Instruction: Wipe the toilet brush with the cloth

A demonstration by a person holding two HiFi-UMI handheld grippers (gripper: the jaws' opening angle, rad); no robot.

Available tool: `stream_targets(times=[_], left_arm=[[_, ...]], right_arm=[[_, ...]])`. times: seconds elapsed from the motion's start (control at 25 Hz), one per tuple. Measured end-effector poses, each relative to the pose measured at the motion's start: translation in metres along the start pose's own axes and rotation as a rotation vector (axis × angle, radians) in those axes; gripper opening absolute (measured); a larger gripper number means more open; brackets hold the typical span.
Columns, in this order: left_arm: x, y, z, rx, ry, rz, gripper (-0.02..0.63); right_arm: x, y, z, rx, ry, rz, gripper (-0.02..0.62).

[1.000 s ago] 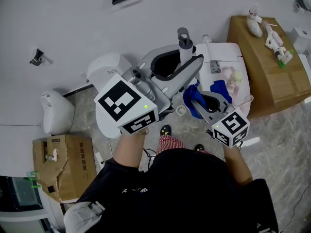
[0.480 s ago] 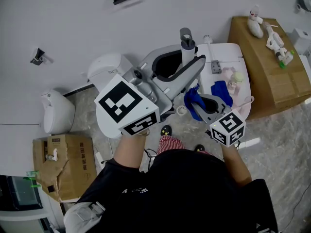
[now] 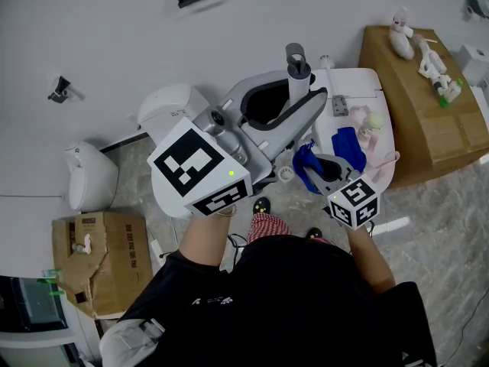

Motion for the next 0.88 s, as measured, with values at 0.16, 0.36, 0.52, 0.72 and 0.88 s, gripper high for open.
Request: stream_targets(times=[0.16,0.36,0.52,0.72,0.88], left_arm=[[-0.001,0.001,0.001,-0.003,-0.008,0.002,0.091],[0.001,0.006,0.003,-0.002,-0.016,0.010,0.091],[0.004,0.007,0.003,-0.001,-0.020,0.012,0.091],[0.004,0.007,0.003,-0.003,-0.022,0.011,0.091],[0.003,0.004,0.003,-0.006,-0.020,0.008,0.091]], right_arm=[[0.002,-0.010,0.006,0.043,-0.011,-0.011,0.064],[0.003,-0.018,0.014,0.056,-0.029,-0.029,0.063],[0.005,-0.023,0.016,0.044,-0.036,-0.051,0.064],[0.008,-0.027,0.013,0.003,-0.040,-0.087,0.064],[0.008,-0.029,0.012,0.009,-0.043,-0.089,0.064]])
Point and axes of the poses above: the fingertips, and each gripper's own axes: x forward along the fingers, z to its right, y out of its top, the point moved 4 cm from there along -x, backward along the fingers, and after that the axes turned 9 degrees about x, right-handed, at the moved point
